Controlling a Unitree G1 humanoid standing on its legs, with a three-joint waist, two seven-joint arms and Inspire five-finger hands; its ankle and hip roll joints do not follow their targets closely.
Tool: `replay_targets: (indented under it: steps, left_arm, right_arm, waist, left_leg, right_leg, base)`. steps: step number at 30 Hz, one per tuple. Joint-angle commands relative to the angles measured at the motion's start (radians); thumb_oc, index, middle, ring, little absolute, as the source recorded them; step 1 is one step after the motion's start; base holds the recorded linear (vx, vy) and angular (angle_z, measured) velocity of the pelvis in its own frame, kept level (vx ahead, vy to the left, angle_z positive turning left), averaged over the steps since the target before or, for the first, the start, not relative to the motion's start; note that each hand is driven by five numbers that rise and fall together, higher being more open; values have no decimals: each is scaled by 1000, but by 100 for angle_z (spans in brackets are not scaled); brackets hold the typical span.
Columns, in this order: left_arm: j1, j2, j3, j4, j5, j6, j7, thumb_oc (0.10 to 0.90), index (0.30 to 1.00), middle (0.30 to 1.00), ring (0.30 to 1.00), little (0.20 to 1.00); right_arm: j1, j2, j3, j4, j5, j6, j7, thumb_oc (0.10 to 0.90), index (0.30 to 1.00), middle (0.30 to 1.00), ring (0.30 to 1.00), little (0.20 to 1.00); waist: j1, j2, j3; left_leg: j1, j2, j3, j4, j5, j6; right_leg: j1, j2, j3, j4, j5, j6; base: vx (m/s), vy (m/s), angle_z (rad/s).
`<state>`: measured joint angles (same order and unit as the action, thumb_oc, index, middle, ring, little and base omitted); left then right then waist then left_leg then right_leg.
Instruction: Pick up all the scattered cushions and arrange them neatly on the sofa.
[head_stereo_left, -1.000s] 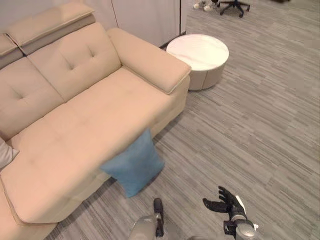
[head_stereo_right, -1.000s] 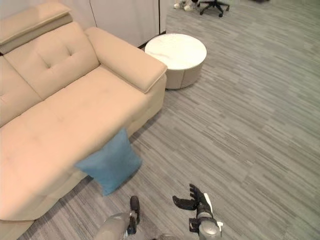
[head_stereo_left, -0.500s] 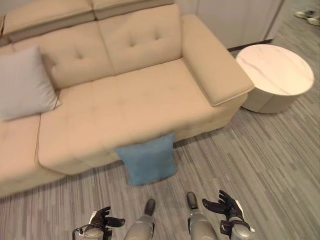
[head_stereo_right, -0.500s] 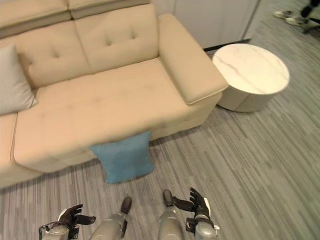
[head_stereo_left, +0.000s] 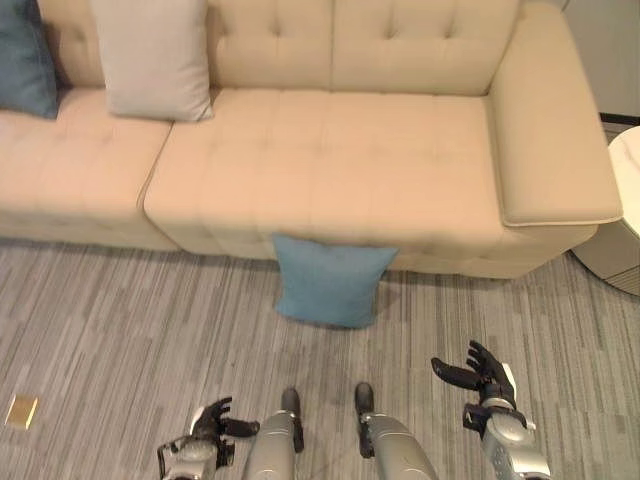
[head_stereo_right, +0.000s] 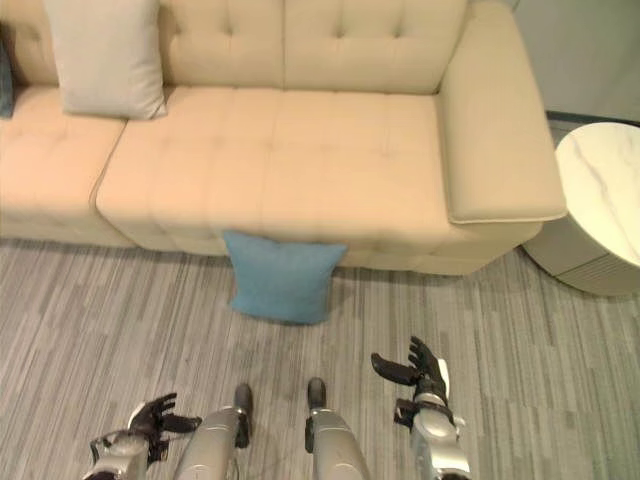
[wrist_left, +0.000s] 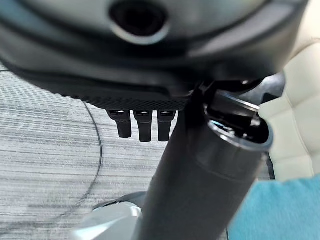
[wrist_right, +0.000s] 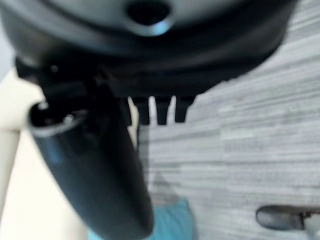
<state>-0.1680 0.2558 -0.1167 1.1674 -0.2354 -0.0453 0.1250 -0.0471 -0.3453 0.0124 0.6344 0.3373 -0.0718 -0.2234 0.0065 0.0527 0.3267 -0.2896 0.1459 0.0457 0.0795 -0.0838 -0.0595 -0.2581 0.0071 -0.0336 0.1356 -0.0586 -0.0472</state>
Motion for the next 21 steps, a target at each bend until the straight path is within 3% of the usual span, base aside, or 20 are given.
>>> replay_targets:
  steps: [1,2,4,7,9,11,14,15,17,18,19,20,21]
  left_arm:
    - [32,78,9,6,9,-17,2,800,900,900,900,900]
    - [29,78,11,14,20,-17,1,800,900,900,900,900]
    - [25,89,17,18,36,-15,1,800,900,900,900,900]
    - [-9,115,-9,-19,53,-14,14,800,900,900,900,900]
    - [-28,128,-25,-57,54,-18,23,800,900,900,900,900]
    - [-56,136,-42,-110,50,-22,30,800,900,900,900,900]
    - [-100,137,-70,-173,46,-38,37,800,900,900,900,900]
    - [-100,137,-70,-173,46,-38,37,800,900,900,900,900]
    - [-133,138,-84,-251,15,-53,56,800,900,900,900,900]
    - [-133,137,-84,-251,15,-53,56,800,900,900,900,900]
    - [-138,137,-81,-285,-8,-58,64,800,900,900,900,900]
    - [-138,137,-81,-286,-8,-57,64,800,900,900,900,900]
    - [-136,130,-83,-301,-15,-58,54,800,900,900,900,900]
  right_arm:
    - [87,7,-7,-132,-1,-51,-14,800,900,900,900,900]
    - [96,15,-5,-137,-10,-50,-4,800,900,900,900,900]
    - [109,25,-4,-143,-16,-43,11,800,900,900,900,900]
    - [116,43,6,-151,-4,-42,22,800,900,900,900,900]
    - [107,47,9,-154,1,-47,19,800,900,900,900,900]
    - [85,52,5,-152,4,-54,2,800,900,900,900,900]
    - [45,48,-9,-135,16,-67,-21,800,900,900,900,900]
    - [45,48,-9,-135,16,-67,-21,800,900,900,900,900]
    - [-3,32,-5,-136,8,-71,-36,800,900,900,900,900]
    - [-3,32,-5,-136,8,-71,-36,800,900,900,900,900]
    - [-20,32,7,-143,-5,-64,-35,800,900,900,900,900]
    - [-20,32,7,-143,-5,-64,-35,800,900,900,900,900]
    - [-27,29,15,-148,-17,-58,-31,800,900,900,900,900]
  waist:
    - [35,-53,-69]
    - [35,-62,-78]
    - [41,-88,-95]
    - [22,-117,-71]
    - [4,-107,-56]
    - [-14,-96,-35]
    - [-32,-85,-5]
    - [-32,-85,-5]
    - [-56,-69,32]
    - [-56,-68,33]
    - [-63,-62,58]
    - [-64,-60,61]
    - [-70,-62,77]
  left_leg:
    - [-112,56,46,27,162,-28]
    - [-113,48,41,45,184,-30]
    - [-120,36,39,82,175,-18]
    - [-103,11,40,132,124,16]
    - [-88,2,36,132,99,36]
    - [-58,-10,24,119,72,52]
    - [-48,-33,3,125,34,48]
    - [-48,-33,3,125,34,48]
    - [-23,-42,-26,141,-25,31]
    - [-23,-41,-26,143,-28,31]
    - [9,-29,-31,154,-55,23]
    - [11,-27,-32,156,-57,23]
    - [36,-30,-28,165,-70,23]
  right_leg:
    - [261,-46,11,-1,-164,143]
    - [269,-50,16,0,-163,145]
    - [261,-62,36,33,-161,161]
    - [181,-72,53,245,-103,199]
    - [112,-62,64,351,-69,203]
    - [48,-73,62,366,-53,201]
    - [13,-113,84,196,-51,191]
    - [13,-113,83,196,-51,191]
    - [-88,-193,108,-14,23,210]
    - [-85,-192,107,-16,23,210]
    - [-130,-227,61,-87,59,222]
    - [-125,-226,59,-89,59,222]
    - [-132,-236,10,-120,76,230]
  base:
    - [480,195,-7]
    - [389,197,-28]
    - [360,201,-58]
    - [217,209,-25]
    - [117,165,16]
    - [122,111,-6]
    - [134,31,1]
    - [131,-25,5]
    - [222,-68,2]
    - [304,-131,-6]
    - [160,-78,0]
    - [291,-152,4]
    - [250,-115,15]
